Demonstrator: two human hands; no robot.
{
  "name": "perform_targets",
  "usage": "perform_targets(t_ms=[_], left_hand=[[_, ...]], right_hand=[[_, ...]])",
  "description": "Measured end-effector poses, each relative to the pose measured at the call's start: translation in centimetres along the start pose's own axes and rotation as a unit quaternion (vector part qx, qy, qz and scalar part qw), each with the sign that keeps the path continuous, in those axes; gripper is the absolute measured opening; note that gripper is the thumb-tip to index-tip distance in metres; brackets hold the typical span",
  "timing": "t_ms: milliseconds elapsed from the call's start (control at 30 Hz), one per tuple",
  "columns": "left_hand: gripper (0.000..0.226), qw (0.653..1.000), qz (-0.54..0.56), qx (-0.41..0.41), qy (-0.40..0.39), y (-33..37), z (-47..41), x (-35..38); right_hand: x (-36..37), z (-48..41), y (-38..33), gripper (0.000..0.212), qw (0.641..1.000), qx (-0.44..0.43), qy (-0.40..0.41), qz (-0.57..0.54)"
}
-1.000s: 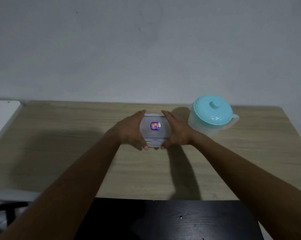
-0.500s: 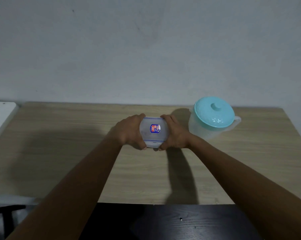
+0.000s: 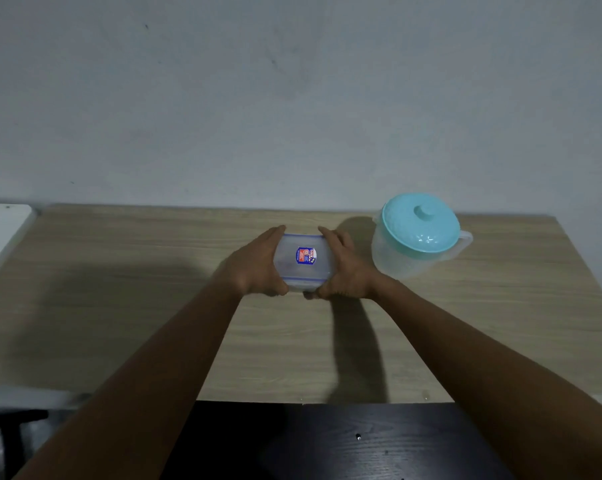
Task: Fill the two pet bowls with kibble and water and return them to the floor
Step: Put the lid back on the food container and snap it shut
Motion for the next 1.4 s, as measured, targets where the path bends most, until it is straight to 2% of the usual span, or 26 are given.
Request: perform_targets(t_ms=[67, 133, 167, 233, 267, 333, 500, 733, 933, 1067, 1400], left_hand=[[0.138, 0.997, 0.073, -0.008, 0.021, -0.7, 1.4, 0.8], [0.139, 0.986, 0.149, -0.023, 0.068, -1.5, 2.9, 1.5], [0.126, 0.976, 0.192, -0.031, 0.095, -1.8, 3.7, 1.7], [0.092, 0.947, 0.284, -0.046, 0.145, -1.5, 5.1, 1.9], [0.083, 0.933, 0.315, -0.055, 0.162, -1.3, 5.5, 1.9], [0.066, 0.923, 0.332, -0.072, 0.181, -1.2, 5.7, 2.1], [0.059, 0.915, 0.347, -0.091, 0.187, -2.0, 5.6, 2.3], [0.054, 0.908, 0.365, -0.088, 0.187, -1.5, 7.3, 2.4], [0.06, 0.896, 0.381, -0.098, 0.208, -0.9, 12.5, 2.0], [0.056, 0.897, 0.371, -0.083, 0.226, -0.5, 16.7, 0.3], [0.051, 0.909, 0.349, -0.058, 0.223, -2.5, 29.0, -0.8]], right_hand=[[0.1, 1.4, 0.8, 0.146, 0.999, 0.018, 0.033, -0.022], [0.0, 3.2, 1.4, 0.145, 0.992, 0.03, 0.106, -0.059], [0.1, 4.1, 1.8, 0.136, 0.984, 0.032, 0.143, -0.103], [0.5, 5.7, 2.0, 0.092, 0.958, 0.028, 0.198, -0.204], [0.7, 6.3, 2.0, 0.076, 0.95, 0.033, 0.214, -0.225], [1.0, 6.7, 2.4, 0.064, 0.936, 0.054, 0.239, -0.253], [1.9, 6.6, 2.8, 0.056, 0.924, 0.07, 0.24, -0.29], [1.8, 7.5, 2.5, 0.051, 0.934, 0.061, 0.212, -0.281], [2.1, 11.5, 0.6, 0.057, 0.933, 0.04, 0.198, -0.299], [2.5, 15.2, -2.2, 0.062, 0.93, 0.019, 0.216, -0.298], [8.0, 24.9, -7.9, 0.057, 0.932, -0.01, 0.232, -0.277]])
Point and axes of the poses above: each hand's wrist, its own z-axis away from the middle knuckle, its own x-axis out of the palm, y = z × x, the point moved 8 cm from there along -z, towards the middle knuckle, and after that the axes turned 2 degrees about y, right-handed, at the moved point
